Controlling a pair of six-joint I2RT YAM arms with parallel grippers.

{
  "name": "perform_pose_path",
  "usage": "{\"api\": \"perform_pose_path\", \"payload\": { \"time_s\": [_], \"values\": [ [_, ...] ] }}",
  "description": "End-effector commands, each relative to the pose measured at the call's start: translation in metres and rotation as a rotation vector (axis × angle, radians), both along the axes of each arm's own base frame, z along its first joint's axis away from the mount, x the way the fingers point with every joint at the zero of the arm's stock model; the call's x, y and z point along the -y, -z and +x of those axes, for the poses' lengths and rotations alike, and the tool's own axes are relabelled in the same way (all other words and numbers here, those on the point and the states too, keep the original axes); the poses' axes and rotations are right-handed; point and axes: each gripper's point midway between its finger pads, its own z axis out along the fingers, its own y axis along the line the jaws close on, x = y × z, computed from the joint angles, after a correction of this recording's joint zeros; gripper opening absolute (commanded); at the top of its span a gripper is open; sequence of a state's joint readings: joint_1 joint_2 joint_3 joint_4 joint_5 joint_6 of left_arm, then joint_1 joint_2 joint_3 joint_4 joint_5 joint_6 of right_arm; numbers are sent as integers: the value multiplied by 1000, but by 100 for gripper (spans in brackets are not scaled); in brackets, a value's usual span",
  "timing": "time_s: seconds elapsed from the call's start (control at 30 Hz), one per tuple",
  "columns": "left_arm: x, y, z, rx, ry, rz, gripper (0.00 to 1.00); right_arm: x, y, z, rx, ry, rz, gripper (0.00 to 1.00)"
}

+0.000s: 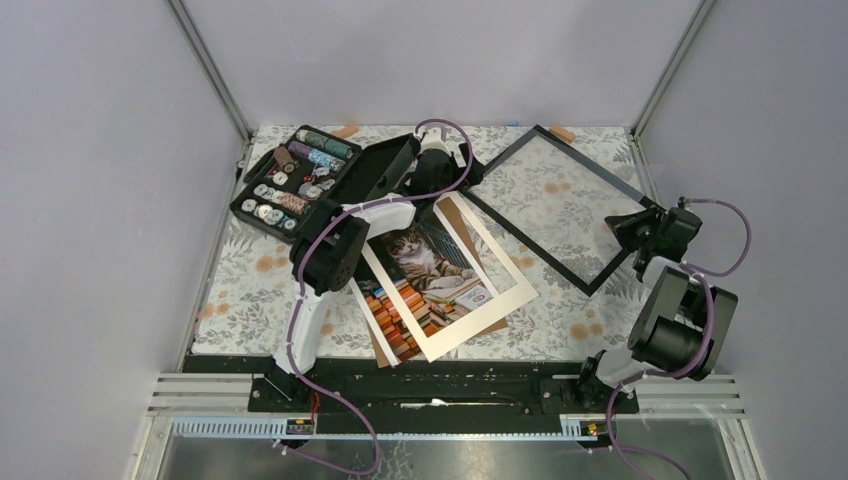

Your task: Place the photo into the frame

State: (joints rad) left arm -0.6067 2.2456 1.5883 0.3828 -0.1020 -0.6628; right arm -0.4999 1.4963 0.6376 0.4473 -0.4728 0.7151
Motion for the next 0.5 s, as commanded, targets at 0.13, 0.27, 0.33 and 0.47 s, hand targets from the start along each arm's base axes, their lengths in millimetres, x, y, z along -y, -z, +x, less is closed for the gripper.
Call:
{"api": "perform_pose_path", "payload": {
  "time_s": [0.13, 0.27, 0.33, 0.47],
  "values": [
    [6, -12, 10, 36, 5, -39, 99, 2, -32, 2, 116, 3, -69, 0],
    [7, -9, 11, 29, 8, -39, 99, -2, -37, 4, 146, -11, -52, 0],
    [8, -9, 10, 28, 9, -41, 99, -5, -38, 4, 164, -18, -39, 0],
    [9, -7, 10, 22, 12, -43, 99, -11, -39, 4, 190, -33, -23, 0]
  ]
}}
